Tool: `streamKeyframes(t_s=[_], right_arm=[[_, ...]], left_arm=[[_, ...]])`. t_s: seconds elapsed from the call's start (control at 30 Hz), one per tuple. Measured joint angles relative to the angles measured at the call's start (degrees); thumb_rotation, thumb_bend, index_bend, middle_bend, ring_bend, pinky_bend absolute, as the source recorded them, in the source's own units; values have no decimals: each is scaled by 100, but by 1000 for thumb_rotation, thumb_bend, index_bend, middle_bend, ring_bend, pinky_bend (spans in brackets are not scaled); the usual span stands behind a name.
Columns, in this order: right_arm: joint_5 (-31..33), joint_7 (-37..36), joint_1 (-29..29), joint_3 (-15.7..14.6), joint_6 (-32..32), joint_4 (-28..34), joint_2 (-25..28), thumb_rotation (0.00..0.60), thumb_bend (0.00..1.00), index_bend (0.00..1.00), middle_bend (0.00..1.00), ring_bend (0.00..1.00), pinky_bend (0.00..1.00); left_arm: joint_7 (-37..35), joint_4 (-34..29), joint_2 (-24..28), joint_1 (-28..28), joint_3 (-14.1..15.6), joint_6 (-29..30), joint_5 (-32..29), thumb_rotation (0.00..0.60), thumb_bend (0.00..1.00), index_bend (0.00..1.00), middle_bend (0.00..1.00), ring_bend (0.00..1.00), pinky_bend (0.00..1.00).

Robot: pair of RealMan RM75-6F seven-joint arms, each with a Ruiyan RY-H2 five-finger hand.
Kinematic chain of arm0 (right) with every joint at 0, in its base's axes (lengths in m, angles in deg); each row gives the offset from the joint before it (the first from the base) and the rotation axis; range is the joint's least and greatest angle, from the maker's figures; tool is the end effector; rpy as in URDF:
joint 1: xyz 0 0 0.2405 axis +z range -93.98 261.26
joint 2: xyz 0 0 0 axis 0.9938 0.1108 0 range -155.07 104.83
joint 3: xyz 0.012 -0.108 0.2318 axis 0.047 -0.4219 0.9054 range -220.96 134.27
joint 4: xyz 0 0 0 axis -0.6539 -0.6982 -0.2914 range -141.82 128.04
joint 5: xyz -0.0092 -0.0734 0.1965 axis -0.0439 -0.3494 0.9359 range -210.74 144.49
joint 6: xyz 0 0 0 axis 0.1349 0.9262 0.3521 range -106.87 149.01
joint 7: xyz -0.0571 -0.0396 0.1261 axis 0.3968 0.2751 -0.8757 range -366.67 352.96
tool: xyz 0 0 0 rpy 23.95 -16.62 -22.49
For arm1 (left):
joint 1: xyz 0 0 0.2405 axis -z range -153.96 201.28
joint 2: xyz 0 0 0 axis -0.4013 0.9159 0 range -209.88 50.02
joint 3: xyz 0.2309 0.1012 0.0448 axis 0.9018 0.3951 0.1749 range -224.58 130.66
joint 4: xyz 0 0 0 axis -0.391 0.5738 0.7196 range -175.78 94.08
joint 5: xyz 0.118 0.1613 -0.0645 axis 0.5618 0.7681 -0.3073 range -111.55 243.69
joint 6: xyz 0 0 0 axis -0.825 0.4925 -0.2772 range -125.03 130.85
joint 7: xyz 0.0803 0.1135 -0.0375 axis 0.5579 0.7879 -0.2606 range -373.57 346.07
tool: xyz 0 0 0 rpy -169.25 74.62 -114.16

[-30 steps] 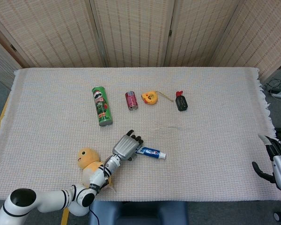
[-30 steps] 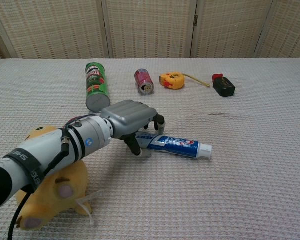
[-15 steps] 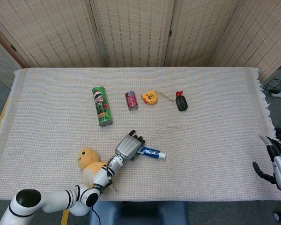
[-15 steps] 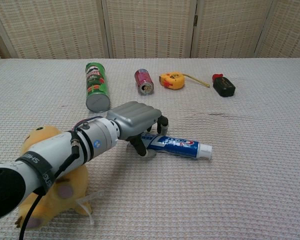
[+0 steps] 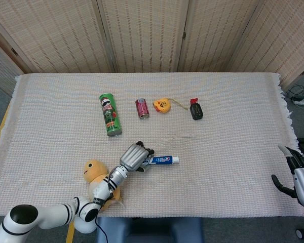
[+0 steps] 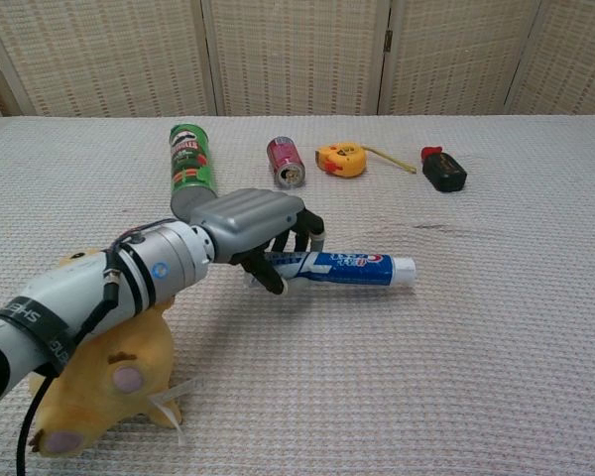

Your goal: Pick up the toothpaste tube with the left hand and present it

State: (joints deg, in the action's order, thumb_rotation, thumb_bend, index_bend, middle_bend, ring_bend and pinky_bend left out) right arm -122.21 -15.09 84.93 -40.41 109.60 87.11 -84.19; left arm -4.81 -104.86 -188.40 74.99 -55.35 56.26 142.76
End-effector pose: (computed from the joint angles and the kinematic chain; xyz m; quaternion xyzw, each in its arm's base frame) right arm -0.3110 -0.1617 0.1892 0.5709 -0.3999 0.4248 0.5777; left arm -0.0803 0.3378 -0.1125 -0.7924 -0.3158 -0.4193 0.3108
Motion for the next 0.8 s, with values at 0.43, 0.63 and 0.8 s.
streamKeyframes(t_s=[0.43,0.63,0.8], right_arm=[[-511,573,544,166,-240,524,-86,600,394,72,165,127,39],[-641,1079,1101,408,-699,936,-279,600,394,72,161,122,39],[-615,1656,1548,631,-1075,1227,-616,600,394,72,160,121,39]], left_arm=[[-1609,-1277,1317,-403,-8,1021,828,600,657,707,688,648,365],[-1757,-1944,1723,-522,-84,1190,905,600,663,711,690,653,377],[-1719,-2274,1943,-633,-104,1304,920,600,664,712,691,652,365]])
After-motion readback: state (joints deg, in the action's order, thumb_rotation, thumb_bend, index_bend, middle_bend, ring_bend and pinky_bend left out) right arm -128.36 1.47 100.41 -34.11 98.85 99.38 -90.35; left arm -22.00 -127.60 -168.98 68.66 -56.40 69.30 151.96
